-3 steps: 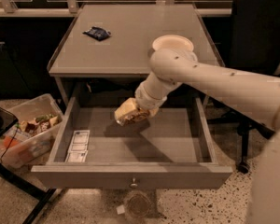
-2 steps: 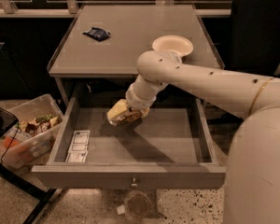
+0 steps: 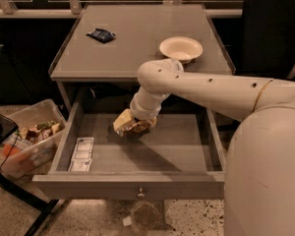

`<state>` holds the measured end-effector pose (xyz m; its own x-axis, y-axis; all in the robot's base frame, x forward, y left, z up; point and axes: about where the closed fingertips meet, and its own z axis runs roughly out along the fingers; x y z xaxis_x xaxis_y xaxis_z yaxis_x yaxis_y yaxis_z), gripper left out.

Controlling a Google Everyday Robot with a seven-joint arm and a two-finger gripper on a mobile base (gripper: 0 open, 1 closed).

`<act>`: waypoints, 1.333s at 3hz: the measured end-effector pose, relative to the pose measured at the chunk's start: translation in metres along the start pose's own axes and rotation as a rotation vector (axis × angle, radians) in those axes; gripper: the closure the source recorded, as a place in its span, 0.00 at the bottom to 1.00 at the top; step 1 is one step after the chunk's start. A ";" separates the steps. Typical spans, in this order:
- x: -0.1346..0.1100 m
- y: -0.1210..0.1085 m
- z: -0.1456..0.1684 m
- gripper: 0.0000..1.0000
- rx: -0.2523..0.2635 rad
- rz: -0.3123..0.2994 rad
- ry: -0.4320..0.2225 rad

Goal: Place orange can into top drawer

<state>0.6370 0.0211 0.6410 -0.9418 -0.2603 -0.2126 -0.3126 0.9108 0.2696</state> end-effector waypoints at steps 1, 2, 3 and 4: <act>0.009 -0.007 0.002 0.58 0.044 0.037 0.002; 0.015 -0.013 0.005 0.35 0.119 0.043 0.020; 0.022 -0.018 0.008 0.11 0.168 0.052 0.035; 0.021 -0.023 0.009 0.00 0.188 0.068 0.032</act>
Offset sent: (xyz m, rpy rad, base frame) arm -0.0127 -0.0215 -0.0140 -0.2080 -0.0098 -0.0820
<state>0.6255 -0.0024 0.6216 -0.9644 -0.2034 -0.1693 -0.2223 0.9697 0.1012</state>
